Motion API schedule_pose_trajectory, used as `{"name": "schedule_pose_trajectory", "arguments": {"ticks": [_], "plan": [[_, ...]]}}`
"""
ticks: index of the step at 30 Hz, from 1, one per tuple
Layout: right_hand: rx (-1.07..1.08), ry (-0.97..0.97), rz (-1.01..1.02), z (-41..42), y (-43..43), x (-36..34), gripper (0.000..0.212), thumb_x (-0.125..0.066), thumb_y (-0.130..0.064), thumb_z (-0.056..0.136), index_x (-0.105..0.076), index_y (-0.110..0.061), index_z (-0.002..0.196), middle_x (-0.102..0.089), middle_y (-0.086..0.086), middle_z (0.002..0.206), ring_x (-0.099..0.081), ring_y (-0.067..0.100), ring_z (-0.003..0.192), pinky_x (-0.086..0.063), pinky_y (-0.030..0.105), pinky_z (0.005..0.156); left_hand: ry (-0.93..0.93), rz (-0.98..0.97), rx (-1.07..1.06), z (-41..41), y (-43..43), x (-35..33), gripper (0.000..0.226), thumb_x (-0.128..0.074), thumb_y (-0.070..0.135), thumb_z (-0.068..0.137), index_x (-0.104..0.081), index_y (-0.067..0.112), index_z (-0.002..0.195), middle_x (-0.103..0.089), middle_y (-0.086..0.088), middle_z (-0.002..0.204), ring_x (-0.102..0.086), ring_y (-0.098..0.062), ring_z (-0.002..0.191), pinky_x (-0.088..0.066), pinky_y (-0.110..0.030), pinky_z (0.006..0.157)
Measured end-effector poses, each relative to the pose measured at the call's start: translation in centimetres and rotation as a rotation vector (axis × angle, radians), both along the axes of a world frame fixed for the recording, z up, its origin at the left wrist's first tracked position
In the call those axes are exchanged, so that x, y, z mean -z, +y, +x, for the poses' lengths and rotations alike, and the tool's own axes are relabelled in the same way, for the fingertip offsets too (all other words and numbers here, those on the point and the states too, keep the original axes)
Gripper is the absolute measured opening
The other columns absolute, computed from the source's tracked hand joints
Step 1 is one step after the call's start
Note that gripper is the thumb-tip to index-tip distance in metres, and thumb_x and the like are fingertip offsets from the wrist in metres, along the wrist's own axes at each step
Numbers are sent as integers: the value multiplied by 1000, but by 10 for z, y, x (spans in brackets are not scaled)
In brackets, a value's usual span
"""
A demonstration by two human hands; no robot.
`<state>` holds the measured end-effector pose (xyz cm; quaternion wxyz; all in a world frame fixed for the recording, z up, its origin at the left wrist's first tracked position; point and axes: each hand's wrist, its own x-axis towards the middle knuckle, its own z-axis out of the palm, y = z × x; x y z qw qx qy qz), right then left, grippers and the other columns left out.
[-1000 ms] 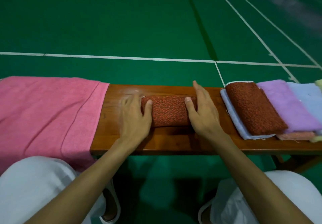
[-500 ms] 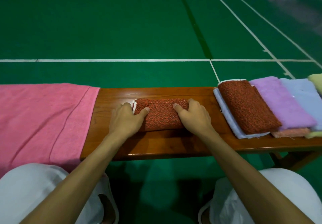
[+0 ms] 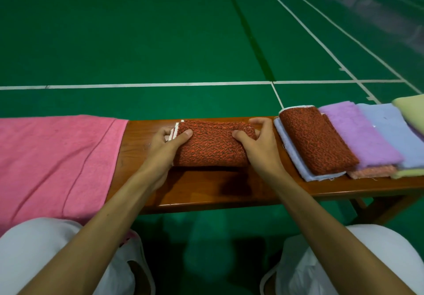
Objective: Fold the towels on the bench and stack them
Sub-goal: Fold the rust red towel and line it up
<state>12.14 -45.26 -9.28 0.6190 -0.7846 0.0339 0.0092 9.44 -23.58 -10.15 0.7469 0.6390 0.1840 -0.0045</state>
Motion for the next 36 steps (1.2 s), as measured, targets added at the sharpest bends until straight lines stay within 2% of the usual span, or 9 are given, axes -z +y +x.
{"name": "schedule_pose_trajectory", "arguments": {"ticks": [3,7,11,13,15,18,22,29,36], "plan": [[-69,-99,-65,-4,-6,-2,64,-71,-43,86,-37,-39,141,-63,-2,132,-61,10,120,-52,42,102,-92,108,-8,3,-2,2,46,-78,23,90,-54,30,128,-65,-9,130,-67,-28,116,-56,-46,98],[-97,-190,-132,-7,-14,-8,47,-65,-33,99,-47,-36,143,-63,-10,126,-59,-2,116,-48,25,97,-157,172,55,8,-5,-1,56,-77,36,85,-54,52,133,-64,-6,134,-64,-28,122,-50,-51,106],[-33,-196,-143,-6,-23,-12,34,-67,-32,98,-61,-21,130,-63,-18,110,-60,-13,96,-44,5,75,-201,134,102,21,-15,-7,52,-69,14,98,-54,34,143,-67,-19,124,-67,-28,105,-52,-44,94],[19,-223,-168,-5,-31,-16,30,-69,-33,96,-64,-21,123,-66,-11,108,-62,-6,95,-45,10,76,-203,128,110,29,-25,-11,53,-65,8,99,-51,26,146,-68,-17,117,-67,-23,98,-55,-33,84],[94,-264,-202,-5,-40,-23,29,-72,-36,93,-67,-22,118,-68,-6,107,-63,6,97,-49,24,84,-206,129,107,38,-38,-17,53,-67,9,97,-51,25,145,-69,-15,118,-68,-18,93,-57,-25,75],[267,-322,-252,-4,-61,-33,29,-76,-39,87,-70,-21,110,-69,-9,93,-61,6,82,-50,31,82,-199,118,84,56,-64,-26,54,-74,13,93,-53,23,142,-69,-15,122,-72,-22,95,-60,-31,68],[391,-318,-259,-2,-96,-43,23,-77,-35,85,-70,-22,102,-67,-12,90,-57,6,81,-50,35,85,-218,152,56,78,-112,-36,60,-82,16,86,-53,15,139,-69,-15,122,-72,-26,106,-60,-43,90],[530,-218,-225,2,-182,-46,22,-75,-33,87,-66,-20,102,-67,-11,96,-61,11,92,-52,40,92,-262,169,124,115,-216,-42,64,-88,20,81,-55,14,136,-70,-10,120,-71,-14,95,-59,-34,85],[785,-175,-242,9,-262,-45,21,-74,-34,86,-62,-19,94,-66,1,101,-58,18,96,-45,34,89,-318,226,250,162,-327,-46,67,-95,27,69,-60,16,125,-72,-7,115,-72,-17,101,-59,-34,90]]}}
